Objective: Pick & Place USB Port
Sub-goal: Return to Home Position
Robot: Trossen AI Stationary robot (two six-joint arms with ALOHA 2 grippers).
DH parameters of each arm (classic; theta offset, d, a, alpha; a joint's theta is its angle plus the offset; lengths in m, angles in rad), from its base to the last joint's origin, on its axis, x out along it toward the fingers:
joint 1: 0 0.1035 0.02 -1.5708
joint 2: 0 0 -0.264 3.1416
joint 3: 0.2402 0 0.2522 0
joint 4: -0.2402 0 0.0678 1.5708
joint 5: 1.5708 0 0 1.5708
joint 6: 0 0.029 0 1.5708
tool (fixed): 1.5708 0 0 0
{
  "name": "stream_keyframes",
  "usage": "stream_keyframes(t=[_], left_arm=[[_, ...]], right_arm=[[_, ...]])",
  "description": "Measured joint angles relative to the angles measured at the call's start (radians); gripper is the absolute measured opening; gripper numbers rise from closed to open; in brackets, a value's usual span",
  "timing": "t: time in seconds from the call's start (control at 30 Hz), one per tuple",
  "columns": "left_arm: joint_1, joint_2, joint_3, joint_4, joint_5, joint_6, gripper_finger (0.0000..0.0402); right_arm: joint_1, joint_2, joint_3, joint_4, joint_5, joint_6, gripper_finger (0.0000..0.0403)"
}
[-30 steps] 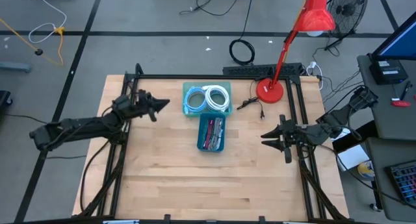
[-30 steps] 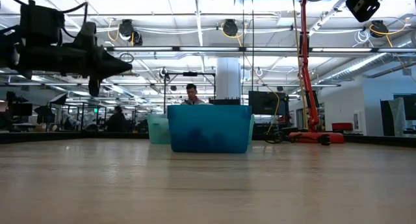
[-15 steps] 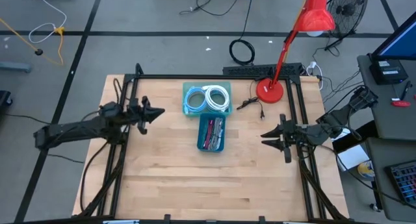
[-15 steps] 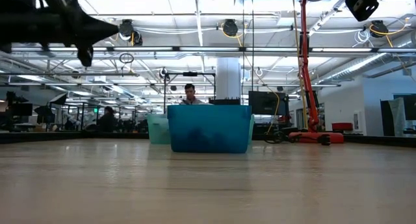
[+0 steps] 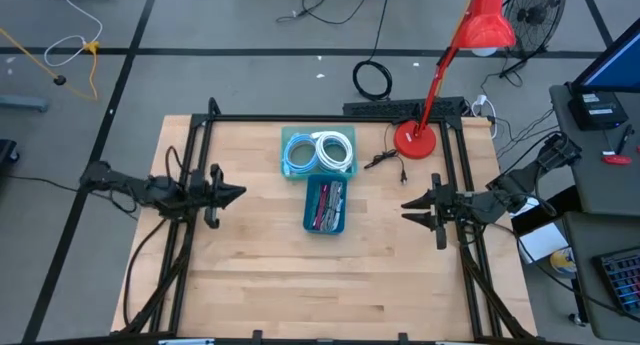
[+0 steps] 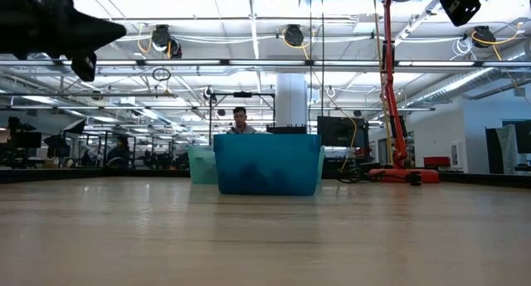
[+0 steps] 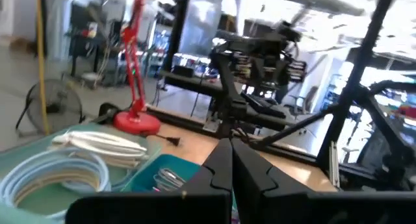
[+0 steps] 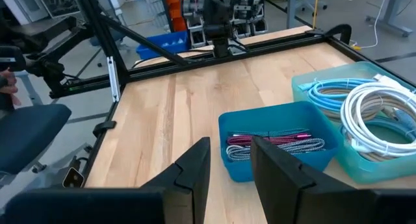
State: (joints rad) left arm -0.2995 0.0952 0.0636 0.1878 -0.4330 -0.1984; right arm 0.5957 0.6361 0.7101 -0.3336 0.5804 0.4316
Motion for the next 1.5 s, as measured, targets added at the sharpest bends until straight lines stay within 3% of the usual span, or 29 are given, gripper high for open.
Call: stream_keyframes(t=[0.07, 0.2, 0.33, 0.73, 0.9, 1.0, 1.17, 1.33, 1.5], left_arm=[[-0.037, 0.000, -0.051, 0.070, -0.006, 0.055, 0.0000], [-0.065, 0.001, -0.050, 0.029, 0.003, 0.074, 0.0000], [-0.065, -0.007, -0.049, 0.032, 0.089, 0.132, 0.0000], [0.044, -0.007, -0.049, -0.044, 0.246, 0.123, 0.0000], [0.084, -0.003, -0.046, -0.139, 0.143, 0.103, 0.0012], [0.102, 0.023, -0.047, -0.113, 0.077, 0.086, 0.0021], [0.111, 0.024, -0.048, -0.108, 0.065, 0.087, 0.0023], [0.111, 0.024, -0.048, -0.107, 0.065, 0.088, 0.0023], [0.111, 0.024, -0.048, -0.106, 0.065, 0.088, 0.0024]], right_arm=[[0.000, 0.000, 0.000, 0.000, 0.000, 0.000, 0.0100], [0.000, 0.000, 0.000, 0.000, -0.001, 0.001, 0.0100], [0.000, 0.000, 0.000, 0.000, -0.001, 0.000, 0.0100], [0.000, 0.000, 0.000, 0.000, -0.005, 0.000, 0.0100], [0.000, 0.000, 0.000, 0.000, -0.005, -0.002, 0.0100], [0.000, 0.000, 0.000, -0.004, -0.005, -0.007, 0.0099], [0.000, 0.000, -0.033, -0.017, -0.006, -0.017, 0.0073], [0.000, -0.007, -0.129, -0.019, -0.008, -0.066, 0.0010], [0.000, -0.061, -0.265, -0.017, -0.011, -0.056, 0.0002]])
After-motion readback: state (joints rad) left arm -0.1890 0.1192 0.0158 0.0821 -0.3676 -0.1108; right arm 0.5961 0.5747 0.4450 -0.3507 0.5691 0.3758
